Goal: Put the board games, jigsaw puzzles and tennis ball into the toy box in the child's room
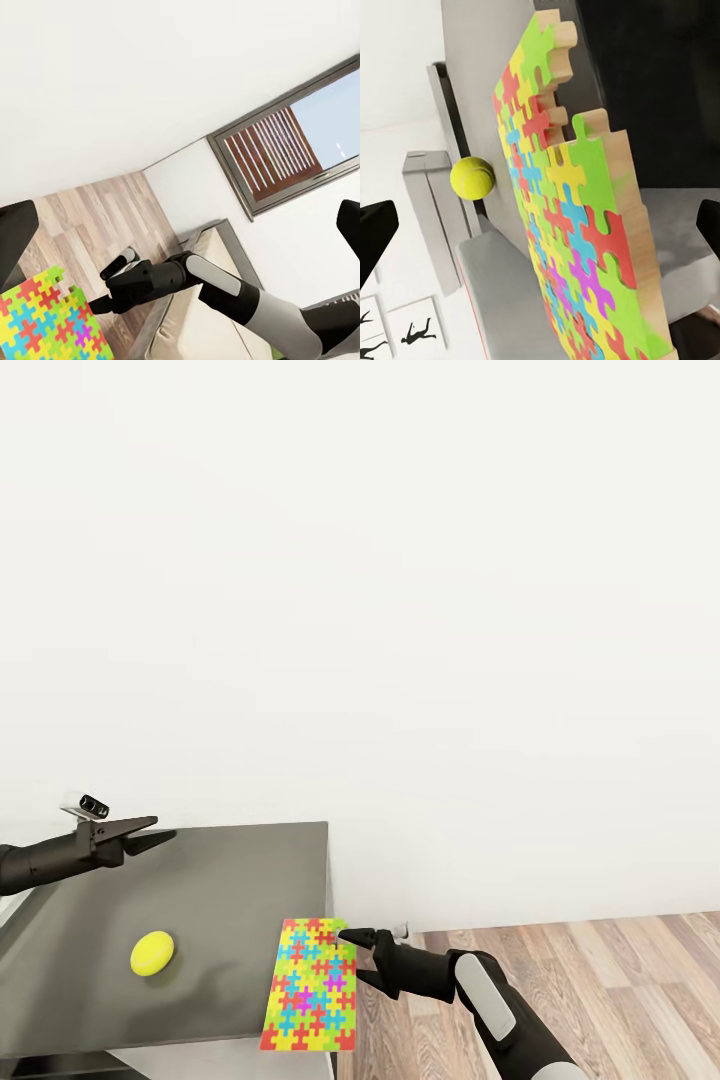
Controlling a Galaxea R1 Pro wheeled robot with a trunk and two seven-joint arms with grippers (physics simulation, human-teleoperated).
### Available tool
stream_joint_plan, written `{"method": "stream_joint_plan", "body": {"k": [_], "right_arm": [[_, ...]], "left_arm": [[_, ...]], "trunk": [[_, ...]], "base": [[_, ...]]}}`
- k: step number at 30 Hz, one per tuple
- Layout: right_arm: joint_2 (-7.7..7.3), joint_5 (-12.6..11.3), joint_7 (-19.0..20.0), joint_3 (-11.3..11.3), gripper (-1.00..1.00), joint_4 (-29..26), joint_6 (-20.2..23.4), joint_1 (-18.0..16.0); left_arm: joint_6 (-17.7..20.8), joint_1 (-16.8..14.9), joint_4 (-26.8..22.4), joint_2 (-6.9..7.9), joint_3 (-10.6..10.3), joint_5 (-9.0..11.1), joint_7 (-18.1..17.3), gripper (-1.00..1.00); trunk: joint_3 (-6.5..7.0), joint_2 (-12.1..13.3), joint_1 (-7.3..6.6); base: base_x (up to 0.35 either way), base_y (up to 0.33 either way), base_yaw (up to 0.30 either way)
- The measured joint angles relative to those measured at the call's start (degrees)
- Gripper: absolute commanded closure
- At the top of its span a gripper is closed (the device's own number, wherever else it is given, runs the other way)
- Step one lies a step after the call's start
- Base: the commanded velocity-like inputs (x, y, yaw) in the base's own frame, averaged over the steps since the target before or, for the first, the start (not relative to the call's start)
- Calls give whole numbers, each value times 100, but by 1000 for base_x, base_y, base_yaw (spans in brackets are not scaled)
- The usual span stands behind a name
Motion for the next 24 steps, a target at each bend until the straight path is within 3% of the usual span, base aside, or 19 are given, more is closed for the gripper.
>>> {"method": "stream_joint_plan", "body": {"k": [13, 18, 24], "right_arm": [[0, 0, 0, -2, -100, -2, 0, 0], [0, 2, 0, -3, -100, 0, 0, 0], [0, -1, 0, 0, -100, 0, 0, 0]], "left_arm": [[0, 0, 0, 0, 0, 3, 0, -100], [0, 0, 0, -1, 0, 0, 0, -100], [0, 0, 0, -4, 0, 2, 0, -100]], "trunk": [[0, 0, 0], [-89, -199, 109], [-90, -201, 110]], "base": [[0, 0, 0], [0, 0, 0], [0, 0, 0]]}}
